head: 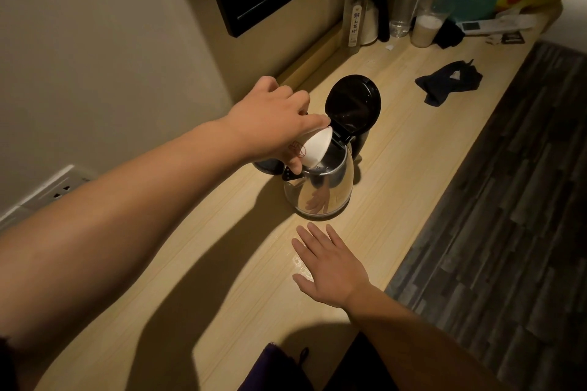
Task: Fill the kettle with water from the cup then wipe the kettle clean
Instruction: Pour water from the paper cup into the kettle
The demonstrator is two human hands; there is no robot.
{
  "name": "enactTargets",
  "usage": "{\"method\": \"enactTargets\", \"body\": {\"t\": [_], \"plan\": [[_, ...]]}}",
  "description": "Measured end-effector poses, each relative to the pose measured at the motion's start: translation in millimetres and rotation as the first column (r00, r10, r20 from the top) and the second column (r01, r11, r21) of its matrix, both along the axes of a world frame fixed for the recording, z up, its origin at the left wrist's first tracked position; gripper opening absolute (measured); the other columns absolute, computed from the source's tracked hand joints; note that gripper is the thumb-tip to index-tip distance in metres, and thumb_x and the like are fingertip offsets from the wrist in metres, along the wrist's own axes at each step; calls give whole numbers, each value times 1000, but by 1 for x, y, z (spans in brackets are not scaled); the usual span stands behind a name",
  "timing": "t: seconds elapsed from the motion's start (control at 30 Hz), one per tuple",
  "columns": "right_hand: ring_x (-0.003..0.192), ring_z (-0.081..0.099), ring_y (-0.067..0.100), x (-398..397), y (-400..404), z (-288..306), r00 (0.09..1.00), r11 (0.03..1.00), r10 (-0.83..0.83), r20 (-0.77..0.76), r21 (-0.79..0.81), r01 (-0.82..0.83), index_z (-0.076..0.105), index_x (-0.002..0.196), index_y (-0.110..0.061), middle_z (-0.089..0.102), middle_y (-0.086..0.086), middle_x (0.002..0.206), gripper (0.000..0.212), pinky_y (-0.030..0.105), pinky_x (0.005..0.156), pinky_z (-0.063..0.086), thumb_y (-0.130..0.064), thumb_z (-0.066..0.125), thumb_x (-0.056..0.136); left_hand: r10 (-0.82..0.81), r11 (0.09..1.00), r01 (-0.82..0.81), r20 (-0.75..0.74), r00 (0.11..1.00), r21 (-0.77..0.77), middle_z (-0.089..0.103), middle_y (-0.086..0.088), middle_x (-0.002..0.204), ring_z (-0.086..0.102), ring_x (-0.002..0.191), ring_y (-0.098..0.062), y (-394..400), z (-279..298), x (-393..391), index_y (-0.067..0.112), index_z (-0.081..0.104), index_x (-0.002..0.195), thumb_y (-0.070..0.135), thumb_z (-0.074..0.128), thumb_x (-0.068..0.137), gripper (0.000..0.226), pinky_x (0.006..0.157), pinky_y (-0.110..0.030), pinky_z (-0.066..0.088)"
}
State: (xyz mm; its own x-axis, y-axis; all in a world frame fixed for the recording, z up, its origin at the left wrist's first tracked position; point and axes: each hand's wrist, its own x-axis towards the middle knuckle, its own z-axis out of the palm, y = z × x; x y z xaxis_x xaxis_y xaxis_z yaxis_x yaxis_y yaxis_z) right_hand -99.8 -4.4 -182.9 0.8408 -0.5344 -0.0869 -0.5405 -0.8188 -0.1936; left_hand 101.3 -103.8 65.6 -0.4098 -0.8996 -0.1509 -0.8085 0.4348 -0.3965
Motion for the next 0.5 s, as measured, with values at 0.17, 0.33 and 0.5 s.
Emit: {"method": "enactTargets", "body": {"t": [0.17, 0.33, 0.5], "plan": [[147, 27, 30, 0, -1, 1, 1000, 1000, 2, -25, 30, -1, 45, 147, -18, 36, 9, 157, 69, 50, 115, 10, -62, 31, 96, 54, 997, -64, -228, 972, -36, 49, -5, 123, 48, 112, -26, 9, 1, 8, 34, 29, 146, 83, 48, 71, 91, 98, -45, 32], [150, 17, 28, -2, -2, 3, 995, 997, 13, -96, 78, -5, 41, 149, -18, 31, 8, 160, 74, 49, 115, 6, -65, 17, 98, 377, 816, -472, -926, -2, 334, 47, 7, 129, 47, 111, -2, 81, -27, 6, 30, 35, 142, 39, 67, 87, 64, 83, -11, 42], [152, -3, 18, -1, -7, 40, 999, 957, -28, 30, 290, 18, 23, 156, -25, 5, -4, 165, 75, 35, 119, -12, -68, 32, 95, 283, 568, -531, -755, -591, 629, 47, 9, 134, 44, 125, -13, 168, -60, -17, 40, 35, 135, 25, 65, 90, 56, 89, -25, 43]]}}
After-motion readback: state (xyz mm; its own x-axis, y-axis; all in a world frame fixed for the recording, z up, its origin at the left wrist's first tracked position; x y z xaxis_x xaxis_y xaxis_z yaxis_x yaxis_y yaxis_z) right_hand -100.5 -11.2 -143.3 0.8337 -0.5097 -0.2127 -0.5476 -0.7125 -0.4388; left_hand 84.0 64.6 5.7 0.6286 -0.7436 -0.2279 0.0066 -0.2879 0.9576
